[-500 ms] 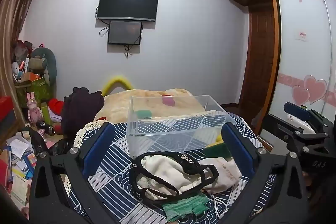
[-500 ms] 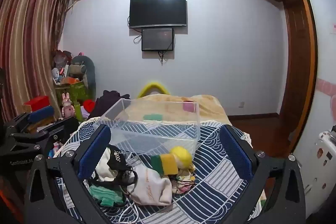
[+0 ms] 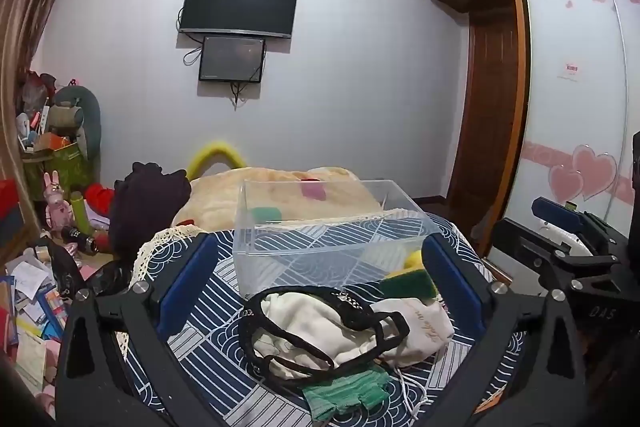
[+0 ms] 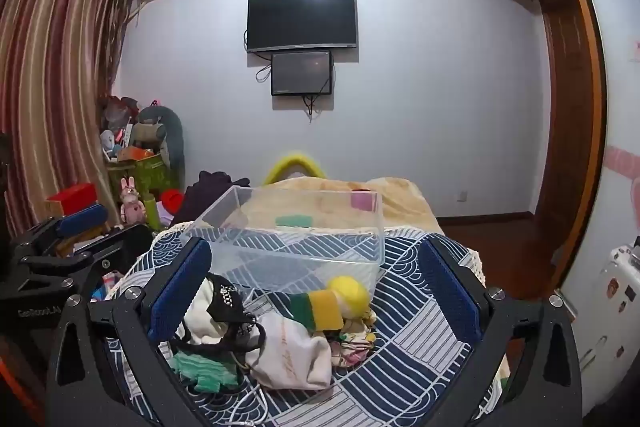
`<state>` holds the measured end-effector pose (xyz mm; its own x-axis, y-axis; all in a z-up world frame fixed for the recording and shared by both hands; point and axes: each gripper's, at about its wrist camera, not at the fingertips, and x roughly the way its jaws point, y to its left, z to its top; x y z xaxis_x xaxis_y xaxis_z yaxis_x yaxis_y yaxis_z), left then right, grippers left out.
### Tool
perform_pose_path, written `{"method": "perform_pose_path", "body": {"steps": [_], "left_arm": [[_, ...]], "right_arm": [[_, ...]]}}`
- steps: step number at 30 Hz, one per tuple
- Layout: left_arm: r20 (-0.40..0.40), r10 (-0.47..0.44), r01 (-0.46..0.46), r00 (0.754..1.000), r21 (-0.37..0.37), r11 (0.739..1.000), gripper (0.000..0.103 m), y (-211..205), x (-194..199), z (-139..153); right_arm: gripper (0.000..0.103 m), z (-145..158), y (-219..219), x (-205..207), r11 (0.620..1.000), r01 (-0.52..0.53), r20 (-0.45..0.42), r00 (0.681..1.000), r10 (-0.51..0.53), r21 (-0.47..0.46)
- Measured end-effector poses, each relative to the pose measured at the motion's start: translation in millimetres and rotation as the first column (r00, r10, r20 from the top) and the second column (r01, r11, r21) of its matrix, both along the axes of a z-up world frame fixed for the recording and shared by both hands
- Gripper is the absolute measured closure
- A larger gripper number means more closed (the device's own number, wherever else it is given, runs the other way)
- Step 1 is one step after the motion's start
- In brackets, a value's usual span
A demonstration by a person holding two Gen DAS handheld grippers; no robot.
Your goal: Organize soft objects
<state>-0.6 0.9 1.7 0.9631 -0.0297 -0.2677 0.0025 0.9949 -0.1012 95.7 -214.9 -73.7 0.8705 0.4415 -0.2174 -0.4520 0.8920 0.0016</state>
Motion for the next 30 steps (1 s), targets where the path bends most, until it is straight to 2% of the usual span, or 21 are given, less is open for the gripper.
{"method": "perform_pose_path", "body": {"steps": [30], "left_arm": [[0.015,0.003,-0.003,1.0,0.026,1.0,0.0,-7.6,-6.9,1.7]], "right_arm": [[0.0,8.2,-3.5,-3.2,1.0,0.003,-0.001,1.0,-0.003,0.021]]}}
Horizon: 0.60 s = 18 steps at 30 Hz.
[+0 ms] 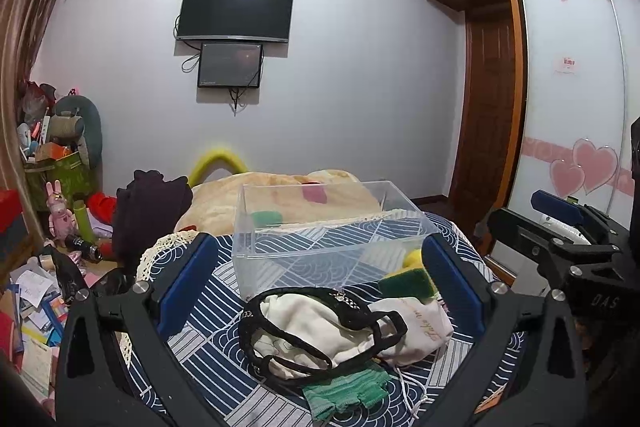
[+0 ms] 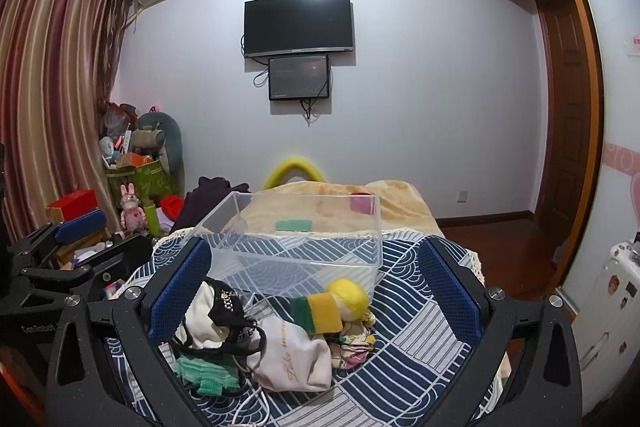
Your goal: Organize soft objects
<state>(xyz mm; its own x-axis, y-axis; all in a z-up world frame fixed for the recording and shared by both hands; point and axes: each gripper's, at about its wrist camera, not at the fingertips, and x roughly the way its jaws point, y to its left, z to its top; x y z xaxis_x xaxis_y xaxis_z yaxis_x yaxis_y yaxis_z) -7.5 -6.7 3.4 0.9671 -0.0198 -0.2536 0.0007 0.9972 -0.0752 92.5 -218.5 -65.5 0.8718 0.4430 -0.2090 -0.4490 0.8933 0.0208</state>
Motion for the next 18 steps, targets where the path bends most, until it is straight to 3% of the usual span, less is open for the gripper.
{"method": "perform_pose_path", "body": {"steps": [18], "left_arm": [[-0.001,-0.009,0.009,1.0,-0.004,1.0,0.0,1.1,-0.5,-0.7]], "right_arm": [[0.0,0.7,-0.4,-1.0,1.0,-0.001,0.004,1.0,0.001,0.006]]}}
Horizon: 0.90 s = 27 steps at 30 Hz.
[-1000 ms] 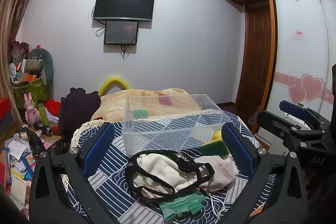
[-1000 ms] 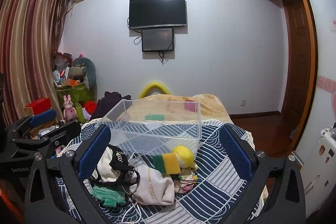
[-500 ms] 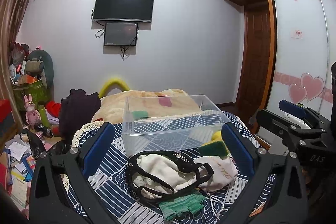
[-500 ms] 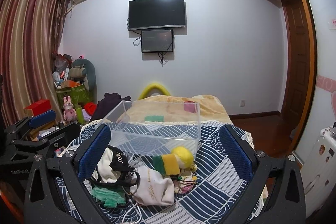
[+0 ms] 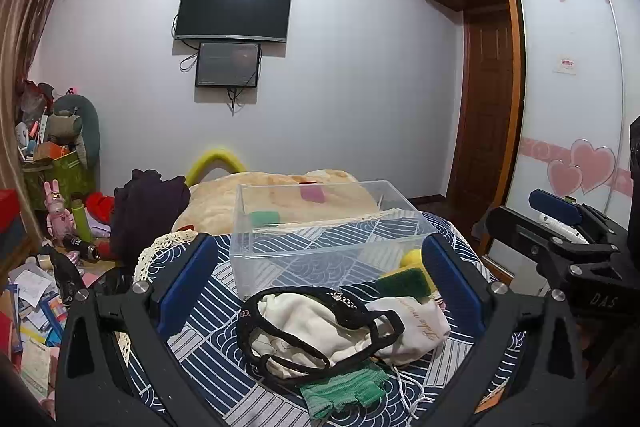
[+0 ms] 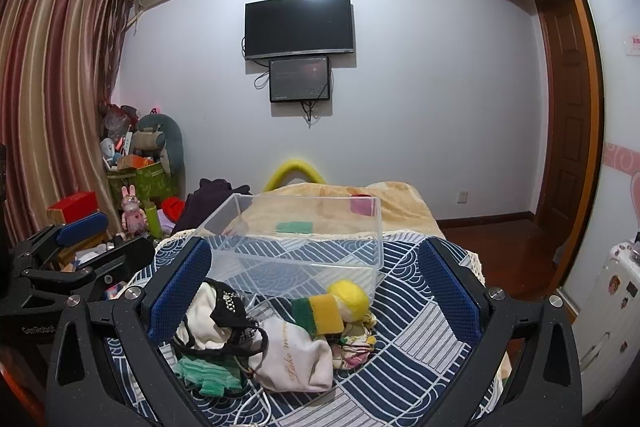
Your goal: Organize soft objects
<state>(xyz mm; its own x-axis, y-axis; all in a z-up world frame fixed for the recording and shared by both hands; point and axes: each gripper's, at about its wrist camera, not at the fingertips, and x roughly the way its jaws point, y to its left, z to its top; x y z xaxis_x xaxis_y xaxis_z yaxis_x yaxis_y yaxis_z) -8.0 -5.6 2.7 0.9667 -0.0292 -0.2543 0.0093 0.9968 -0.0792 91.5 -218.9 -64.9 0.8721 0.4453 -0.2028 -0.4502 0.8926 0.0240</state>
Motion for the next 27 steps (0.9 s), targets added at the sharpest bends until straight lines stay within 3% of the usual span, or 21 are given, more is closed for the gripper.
{"method": "perform_pose_path", "body": {"steps": [18,27], "left_arm": [[-0.004,-0.003,0.003,1.0,0.0,1.0,0.0,-3.5,1.2,0.1],[-0.023,-0.006,0.006,1.0,-0.013,1.0,0.0,0.3,8.9,-4.9]], "right_arm": [[0.0,-1.3,1.6,-1.4,1.0,-0.009,0.002,1.0,0.009,0.001],[0.0,-6.3,1.8,-2.1,1.0,0.013,0.045,0.999,-0.013,-0.009]]}}
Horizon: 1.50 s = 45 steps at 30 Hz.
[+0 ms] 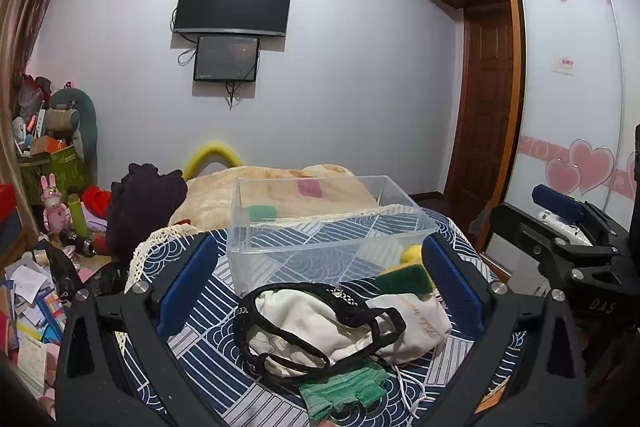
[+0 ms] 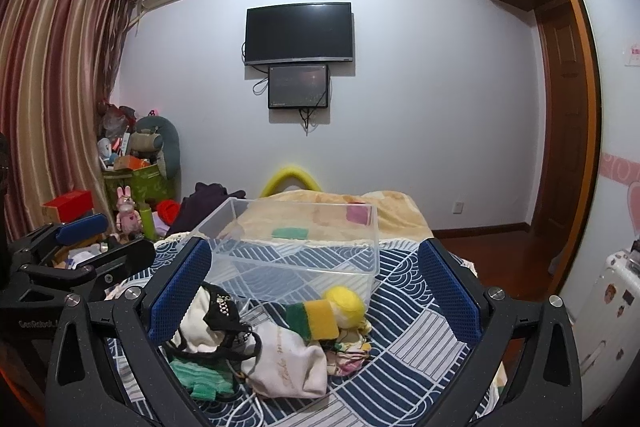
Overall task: Organize soft objects
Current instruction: 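Grasp the black-strapped bra with the left gripper while the right grasps the yellow sponge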
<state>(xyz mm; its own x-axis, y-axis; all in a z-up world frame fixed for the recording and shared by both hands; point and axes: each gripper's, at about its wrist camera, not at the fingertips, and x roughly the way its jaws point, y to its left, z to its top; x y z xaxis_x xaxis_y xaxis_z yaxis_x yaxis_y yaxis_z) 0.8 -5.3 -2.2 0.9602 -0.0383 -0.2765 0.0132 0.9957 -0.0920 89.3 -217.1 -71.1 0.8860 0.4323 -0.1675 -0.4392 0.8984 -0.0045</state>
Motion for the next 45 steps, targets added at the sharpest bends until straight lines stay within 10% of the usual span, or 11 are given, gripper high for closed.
{"method": "perform_pose_path", "body": {"steps": [26,34,38,45], "left_arm": [[-0.313,-0.001,-0.045,0.95,-0.139,0.989,0.019,52,87,-89],[-0.298,-0.038,0.006,0.954,-0.106,0.994,0.047,40,84,-90],[-0.288,-0.034,0.009,0.957,-0.089,0.996,0.059,35,80,-88],[-0.259,-0.036,0.012,0.965,-0.091,0.996,0.082,39,74,-78]], "right_arm": [[0.034,-53,-7,75,0.999,0.003,-0.297,0.955,-0.016,-0.042],[0.042,-50,-5,69,0.996,-0.089,-0.325,0.942,0.082,-0.007],[0.068,-53,0,67,0.991,-0.131,-0.343,0.932,0.121,-0.007],[0.077,-62,11,73,0.987,-0.159,-0.378,0.916,0.135,-0.031]]}}
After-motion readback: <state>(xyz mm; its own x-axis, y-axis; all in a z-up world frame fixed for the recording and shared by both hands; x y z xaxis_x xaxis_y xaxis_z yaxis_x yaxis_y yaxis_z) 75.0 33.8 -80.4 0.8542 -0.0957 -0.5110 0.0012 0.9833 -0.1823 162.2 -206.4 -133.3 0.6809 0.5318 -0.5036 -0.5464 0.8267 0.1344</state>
